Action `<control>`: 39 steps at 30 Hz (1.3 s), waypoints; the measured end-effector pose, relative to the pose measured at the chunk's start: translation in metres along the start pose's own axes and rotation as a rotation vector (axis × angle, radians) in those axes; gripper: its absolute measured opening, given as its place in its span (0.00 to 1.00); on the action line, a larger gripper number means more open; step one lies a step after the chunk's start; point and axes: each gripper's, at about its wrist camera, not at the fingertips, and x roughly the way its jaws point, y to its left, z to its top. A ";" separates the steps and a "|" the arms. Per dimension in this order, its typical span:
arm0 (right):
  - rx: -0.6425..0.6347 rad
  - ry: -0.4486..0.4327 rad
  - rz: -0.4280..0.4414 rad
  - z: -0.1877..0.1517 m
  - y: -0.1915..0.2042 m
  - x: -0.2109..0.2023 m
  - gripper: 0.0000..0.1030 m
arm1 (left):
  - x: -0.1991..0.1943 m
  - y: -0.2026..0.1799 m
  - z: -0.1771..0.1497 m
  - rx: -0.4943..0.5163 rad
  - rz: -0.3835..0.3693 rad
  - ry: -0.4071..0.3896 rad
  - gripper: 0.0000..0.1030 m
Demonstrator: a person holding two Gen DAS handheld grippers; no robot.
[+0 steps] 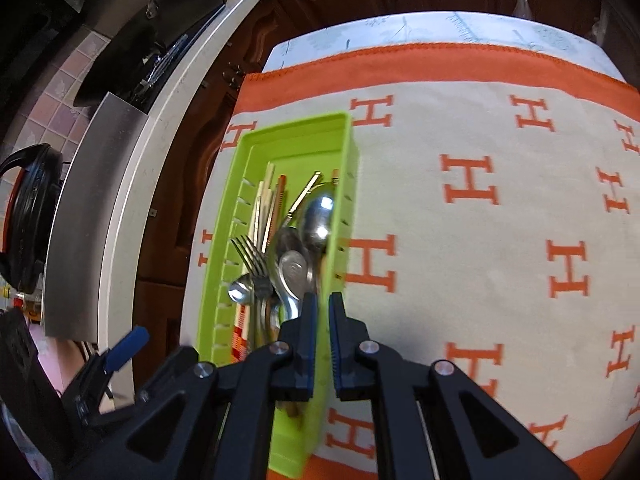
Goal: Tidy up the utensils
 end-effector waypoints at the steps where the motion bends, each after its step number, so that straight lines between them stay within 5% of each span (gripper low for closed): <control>1: -0.006 -0.008 -0.006 -0.004 -0.005 -0.007 0.06 | -0.003 -0.004 0.000 0.008 -0.001 -0.007 0.81; 11: -0.043 -0.114 -0.086 -0.045 -0.052 -0.061 0.07 | -0.027 -0.054 -0.013 0.075 -0.068 -0.035 0.82; 16: -0.017 -0.173 -0.103 -0.070 -0.080 -0.089 0.24 | -0.041 -0.092 -0.026 0.130 -0.098 -0.047 0.82; 22: 0.002 -0.254 -0.110 -0.099 -0.100 -0.127 0.29 | -0.064 -0.149 -0.046 0.228 -0.073 -0.095 0.82; 28: -0.024 -0.371 -0.138 -0.118 -0.100 -0.161 0.48 | -0.086 -0.184 -0.056 0.266 -0.050 -0.151 0.82; 39: -0.105 -0.496 -0.150 -0.130 -0.084 -0.192 0.55 | -0.116 -0.203 -0.064 0.224 -0.048 -0.230 0.82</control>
